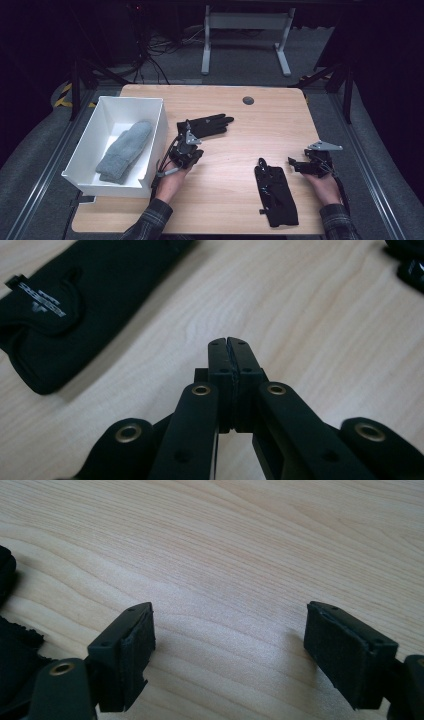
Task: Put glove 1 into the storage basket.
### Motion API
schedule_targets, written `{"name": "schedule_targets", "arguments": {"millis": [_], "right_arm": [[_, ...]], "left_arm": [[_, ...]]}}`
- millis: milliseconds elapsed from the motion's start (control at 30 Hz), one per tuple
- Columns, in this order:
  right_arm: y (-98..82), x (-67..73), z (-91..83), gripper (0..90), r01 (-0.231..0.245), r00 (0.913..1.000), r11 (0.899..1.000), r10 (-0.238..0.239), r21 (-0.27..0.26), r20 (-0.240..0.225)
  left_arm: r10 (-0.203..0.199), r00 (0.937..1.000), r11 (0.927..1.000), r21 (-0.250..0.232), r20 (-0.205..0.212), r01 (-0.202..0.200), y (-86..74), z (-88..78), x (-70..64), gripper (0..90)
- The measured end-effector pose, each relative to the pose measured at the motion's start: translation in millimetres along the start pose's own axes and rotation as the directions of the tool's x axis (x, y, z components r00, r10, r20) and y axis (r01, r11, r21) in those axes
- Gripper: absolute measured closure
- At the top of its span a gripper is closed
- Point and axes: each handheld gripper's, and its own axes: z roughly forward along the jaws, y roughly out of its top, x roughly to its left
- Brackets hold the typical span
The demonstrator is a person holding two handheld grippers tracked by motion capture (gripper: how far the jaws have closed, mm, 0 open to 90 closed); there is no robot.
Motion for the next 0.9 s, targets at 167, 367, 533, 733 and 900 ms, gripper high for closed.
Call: {"name": "schedule_targets", "arguments": {"millis": [167,367,533,733,900], "right_arm": [[0.0,0.0,0.0,21.2,0.000,1.0000,1.000,0.000,0.000,0.000],[0.0,-0.1,0.0,21.2,0.000,1.0000,1.000,0.000,0.000,-0.001],[0.0,-0.1,0.0,21.2,-0.001,1.0000,1.000,0.001,0.000,-0.001],[0.0,-0.1,0.1,21.2,-0.001,1.0000,1.000,0.001,-0.001,0.000],[-0.1,0.0,0.1,21.2,-0.001,1.0000,1.000,0.001,-0.001,0.000]], "left_arm": [[-0.023,0.9990,0.9997,-0.013,-0.039,0.022,15.0,9.9,14.4,89.9],[-0.031,0.9976,0.9992,-0.026,-0.062,0.029,35.2,24.0,30.5,90.0],[-0.038,0.9955,0.9992,-0.016,-0.086,0.037,47.9,42.0,42.4,89.9],[-0.044,0.9937,0.9985,0.026,-0.103,0.047,51.8,64.9,55.0,89.9],[-0.060,0.9950,0.9969,0.046,-0.079,0.064,47.4,75.2,57.0,90.0]]}}
